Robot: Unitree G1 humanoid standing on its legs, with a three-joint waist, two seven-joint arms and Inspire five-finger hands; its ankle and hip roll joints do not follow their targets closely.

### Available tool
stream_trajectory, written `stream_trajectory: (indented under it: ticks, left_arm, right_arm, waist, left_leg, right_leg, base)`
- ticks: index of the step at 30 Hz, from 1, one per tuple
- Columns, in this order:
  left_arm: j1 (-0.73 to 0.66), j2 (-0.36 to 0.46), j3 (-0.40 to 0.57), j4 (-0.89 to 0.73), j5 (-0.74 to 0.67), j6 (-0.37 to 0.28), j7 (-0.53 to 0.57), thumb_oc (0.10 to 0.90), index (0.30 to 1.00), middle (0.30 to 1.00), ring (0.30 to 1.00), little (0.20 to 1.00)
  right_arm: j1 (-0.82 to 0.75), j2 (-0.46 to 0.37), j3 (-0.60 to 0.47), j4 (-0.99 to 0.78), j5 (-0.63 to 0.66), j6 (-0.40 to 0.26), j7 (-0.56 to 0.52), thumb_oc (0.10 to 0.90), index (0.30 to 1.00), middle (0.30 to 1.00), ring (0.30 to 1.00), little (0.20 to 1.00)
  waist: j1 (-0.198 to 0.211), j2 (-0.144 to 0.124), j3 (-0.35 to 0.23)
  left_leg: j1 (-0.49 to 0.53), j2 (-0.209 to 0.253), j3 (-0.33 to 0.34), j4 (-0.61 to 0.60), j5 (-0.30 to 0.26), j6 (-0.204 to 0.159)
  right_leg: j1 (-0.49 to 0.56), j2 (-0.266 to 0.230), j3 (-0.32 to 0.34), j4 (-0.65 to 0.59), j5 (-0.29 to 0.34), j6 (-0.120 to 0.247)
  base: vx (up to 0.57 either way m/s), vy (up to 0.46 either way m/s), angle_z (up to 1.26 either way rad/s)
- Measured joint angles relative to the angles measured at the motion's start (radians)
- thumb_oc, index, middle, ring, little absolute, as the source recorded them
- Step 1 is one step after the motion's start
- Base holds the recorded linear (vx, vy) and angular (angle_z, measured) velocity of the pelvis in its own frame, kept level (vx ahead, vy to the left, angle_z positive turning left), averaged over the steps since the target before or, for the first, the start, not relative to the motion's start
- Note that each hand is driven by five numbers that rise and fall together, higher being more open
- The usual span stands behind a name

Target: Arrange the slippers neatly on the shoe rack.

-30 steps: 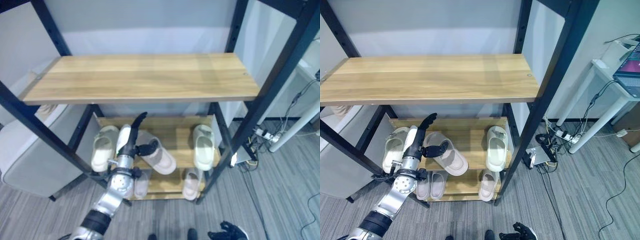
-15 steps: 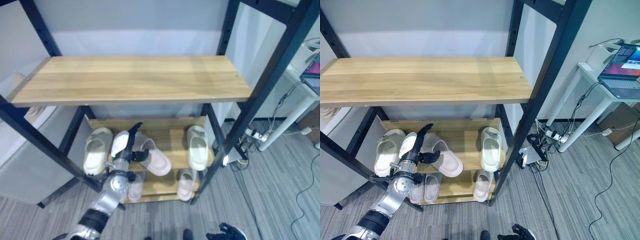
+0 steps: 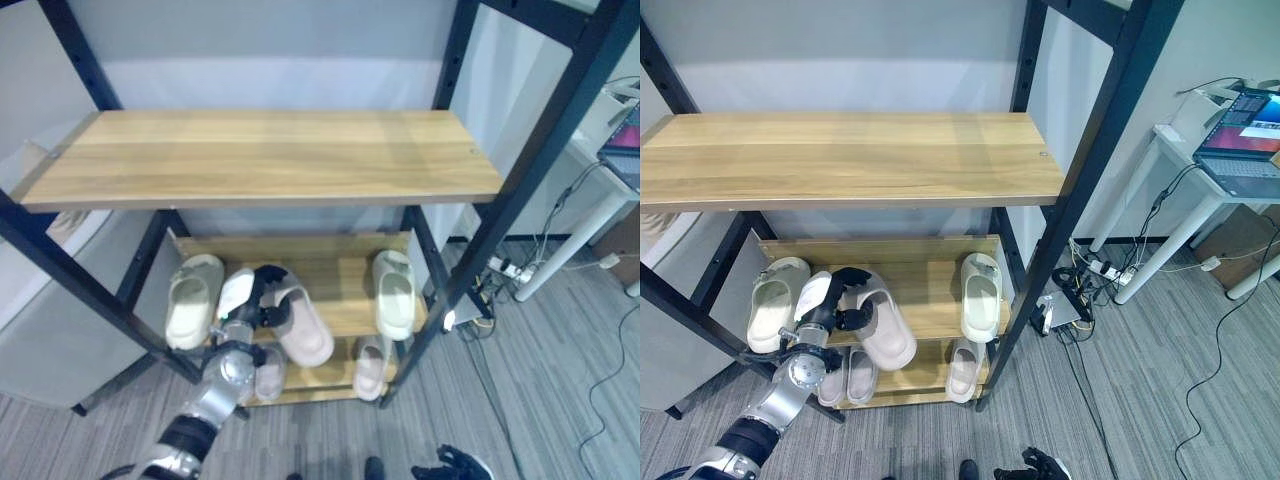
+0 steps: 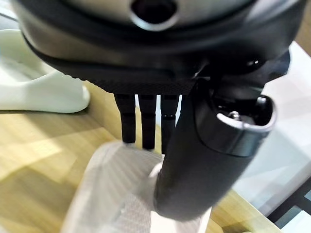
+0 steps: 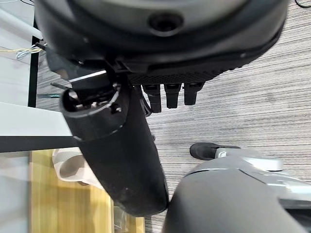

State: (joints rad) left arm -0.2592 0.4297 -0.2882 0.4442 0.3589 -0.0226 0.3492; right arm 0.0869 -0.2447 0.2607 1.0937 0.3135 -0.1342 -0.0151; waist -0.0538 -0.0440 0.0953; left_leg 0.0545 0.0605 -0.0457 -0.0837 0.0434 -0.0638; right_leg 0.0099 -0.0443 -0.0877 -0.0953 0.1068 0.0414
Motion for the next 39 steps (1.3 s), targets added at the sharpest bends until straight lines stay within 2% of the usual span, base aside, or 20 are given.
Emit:
stream_trajectory:
  ticks: [10,18,24,28,36,38,39]
  left_arm:
    - [0.003,0.0,0.009,-0.04,-0.043,-0.007,-0.009,0.4,0.3,0.3,0.3,0.3]
    - [0.165,-0.005,0.007,-0.26,-0.213,-0.029,-0.114,0.4,0.3,0.3,0.3,0.3]
    - [0.311,-0.008,-0.027,-0.426,-0.432,-0.056,-0.242,0.4,0.3,0.3,0.3,0.3]
    - [0.368,-0.005,-0.054,-0.479,-0.502,-0.066,-0.31,0.4,0.3,0.3,0.3,0.3]
    - [0.451,0.009,-0.093,-0.452,-0.583,-0.064,-0.388,0.4,0.3,0.3,0.3,0.3]
    - [0.423,0.024,-0.125,-0.414,-0.583,-0.065,-0.389,0.4,0.3,0.3,0.3,0.3]
    - [0.399,0.03,-0.139,-0.395,-0.583,-0.063,-0.391,0.4,0.3,0.3,0.3,0.3]
  right_arm:
    - [-0.004,0.001,-0.001,0.0,0.0,0.002,0.0,0.8,0.9,0.9,0.9,0.9]
    - [-0.005,0.002,-0.005,0.001,0.001,0.01,0.002,0.8,0.9,0.9,0.9,0.9]
    - [0.002,0.0,-0.04,0.004,0.001,0.023,0.007,0.8,0.9,0.9,0.9,0.9]
    - [0.004,-0.001,-0.042,0.01,0.001,0.027,0.01,0.8,0.9,0.9,0.9,0.9]
    - [0.0,-0.005,-0.048,0.018,0.003,0.028,0.019,0.8,0.9,0.9,0.9,0.9]
    - [-0.02,-0.013,-0.048,0.018,0.004,0.024,0.018,0.8,0.9,0.9,0.9,0.9]
    - [-0.045,-0.019,-0.048,0.018,0.004,0.024,0.017,0.8,0.9,0.9,0.9,0.9]
  waist:
    - [0.003,-0.001,-0.001]
    - [0.007,0.006,0.0]
    - [0.023,0.045,0.0]
    - [0.031,0.059,0.001]
    - [0.036,0.069,0.009]
    - [0.036,0.077,0.035]
    - [0.034,0.076,0.067]
  left_leg:
    - [0.003,-0.001,-0.001,0.0,0.0,0.001]
    - [0.015,-0.003,-0.005,-0.001,-0.001,0.003]
    - [0.018,-0.005,-0.012,-0.001,-0.005,0.008]
    - [0.018,-0.005,-0.023,-0.001,-0.006,0.009]
    - [0.007,-0.007,-0.042,0.001,0.001,0.004]
    - [-0.058,-0.013,-0.06,0.037,0.013,-0.002]
    - [-0.093,-0.016,-0.07,0.058,0.015,-0.005]
  right_leg:
    - [0.006,-0.001,-0.001,0.0,0.0,0.0]
    - [0.02,-0.004,-0.004,0.0,-0.002,0.001]
    - [0.028,-0.006,-0.007,0.0,-0.006,0.001]
    - [0.033,-0.006,-0.02,0.0,-0.008,0.0]
    - [0.03,-0.004,-0.038,0.001,-0.013,0.0]
    - [-0.012,-0.01,-0.059,0.013,0.001,0.002]
    - [-0.035,-0.013,-0.069,0.016,0.006,0.003]
  base:
    - [0.0,0.0,0.0]
    - [0.0,-0.001,0.0]
    - [-0.02,-0.01,0.04]
    - [-0.01,-0.012,0.08]
    - [-0.1,-0.009,0.07]
    - [-0.37,-0.015,0.26]
    - [-0.32,-0.023,0.28]
